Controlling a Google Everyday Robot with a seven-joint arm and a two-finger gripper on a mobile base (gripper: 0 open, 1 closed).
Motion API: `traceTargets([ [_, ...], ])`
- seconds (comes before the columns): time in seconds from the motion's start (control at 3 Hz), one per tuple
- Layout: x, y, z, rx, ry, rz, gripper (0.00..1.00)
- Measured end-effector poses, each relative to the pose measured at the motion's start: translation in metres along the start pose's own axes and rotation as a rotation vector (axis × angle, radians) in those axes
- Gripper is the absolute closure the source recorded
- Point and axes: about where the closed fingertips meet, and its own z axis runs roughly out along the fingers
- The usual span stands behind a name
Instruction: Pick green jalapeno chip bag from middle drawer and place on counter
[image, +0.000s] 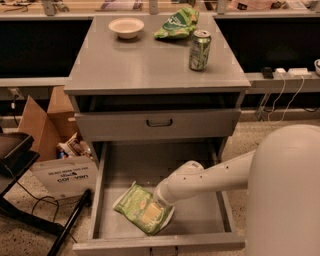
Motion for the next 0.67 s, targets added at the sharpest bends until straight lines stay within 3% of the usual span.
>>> traceTargets([
  [0.33, 0.007, 0.029, 0.038, -0.057, 0.037, 0.018, 0.00],
  [0.67, 0.010, 0.063, 0.066, -0.121, 0.053, 0.029, 0.19],
])
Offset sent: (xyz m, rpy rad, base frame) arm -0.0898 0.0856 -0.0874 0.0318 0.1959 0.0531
